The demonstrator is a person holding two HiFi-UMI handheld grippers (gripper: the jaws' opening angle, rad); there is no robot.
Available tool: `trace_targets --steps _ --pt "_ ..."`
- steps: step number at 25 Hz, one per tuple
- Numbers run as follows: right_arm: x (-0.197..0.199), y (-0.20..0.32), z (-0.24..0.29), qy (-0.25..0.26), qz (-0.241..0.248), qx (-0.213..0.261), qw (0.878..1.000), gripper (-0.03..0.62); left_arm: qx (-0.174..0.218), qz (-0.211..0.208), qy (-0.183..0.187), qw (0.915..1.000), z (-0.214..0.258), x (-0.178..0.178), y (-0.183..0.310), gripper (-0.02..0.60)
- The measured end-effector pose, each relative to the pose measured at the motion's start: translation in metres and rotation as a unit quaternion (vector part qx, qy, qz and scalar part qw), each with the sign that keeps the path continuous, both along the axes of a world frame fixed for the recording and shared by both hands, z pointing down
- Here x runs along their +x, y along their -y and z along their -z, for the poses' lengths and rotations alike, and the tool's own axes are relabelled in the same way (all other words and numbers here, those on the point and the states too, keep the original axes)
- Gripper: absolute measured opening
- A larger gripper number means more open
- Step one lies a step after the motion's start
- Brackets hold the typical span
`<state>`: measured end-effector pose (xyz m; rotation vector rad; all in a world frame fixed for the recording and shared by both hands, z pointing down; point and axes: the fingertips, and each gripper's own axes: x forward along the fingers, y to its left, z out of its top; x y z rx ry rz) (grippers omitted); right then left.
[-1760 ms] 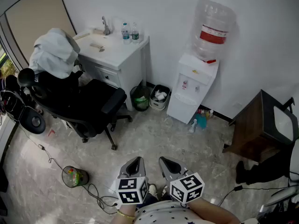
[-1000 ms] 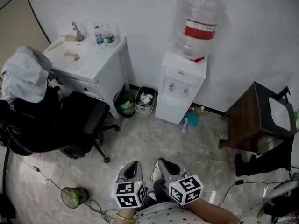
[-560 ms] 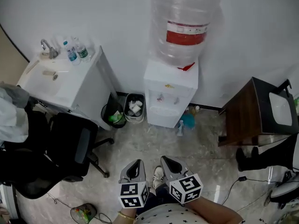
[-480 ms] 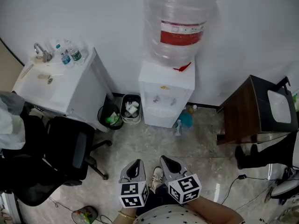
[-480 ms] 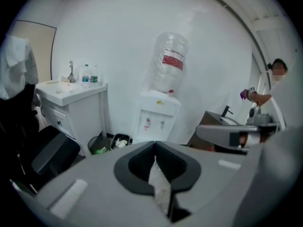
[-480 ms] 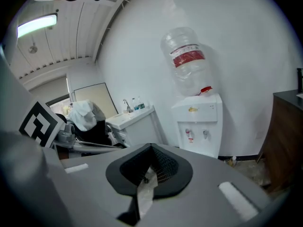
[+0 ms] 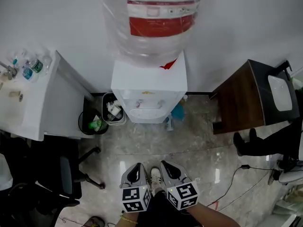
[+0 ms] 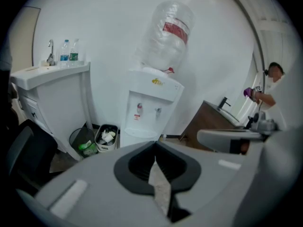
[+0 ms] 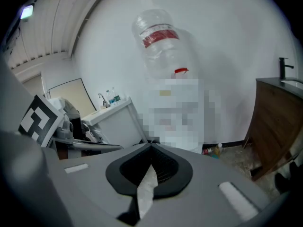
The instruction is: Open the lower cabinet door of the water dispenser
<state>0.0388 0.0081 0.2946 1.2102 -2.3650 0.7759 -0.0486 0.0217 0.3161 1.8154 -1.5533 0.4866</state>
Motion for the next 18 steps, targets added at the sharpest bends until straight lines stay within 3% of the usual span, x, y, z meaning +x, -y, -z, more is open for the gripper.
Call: trace_targets --steps 10,11,12,14,18 --pt "0.003 0.105 -0.2 -0.018 -0.037 -0.019 0.999 0.0 -0.044 -0.067 0.008 0.9968 -0.194 0.012 0.068 0.008" --pt "0.004 0.115 -0.225 -0.015 -0.036 -0.023 0.999 0.032 -0.056 -0.069 0.004 0.996 -0.217 0.012 0.07 0.008" --pt "0.004 0.125 -0.251 -0.014 -0.034 -0.028 0.999 0.134 -0.067 -0.071 -0.002 0.9952 -0.238 0.011 0.07 0.008" --pt "0.011 0.148 -0.299 -0.026 -0.035 -0.026 0.999 0.154 -0.079 -0.072 -0.017 0.9941 -0.275 0.009 0.072 0.008" --pt "0.034 0.198 -0.366 -0.071 -0.044 0.008 0.996 0.273 -0.091 -0.078 -0.043 0.9919 -0.33 0.01 0.069 0.008"
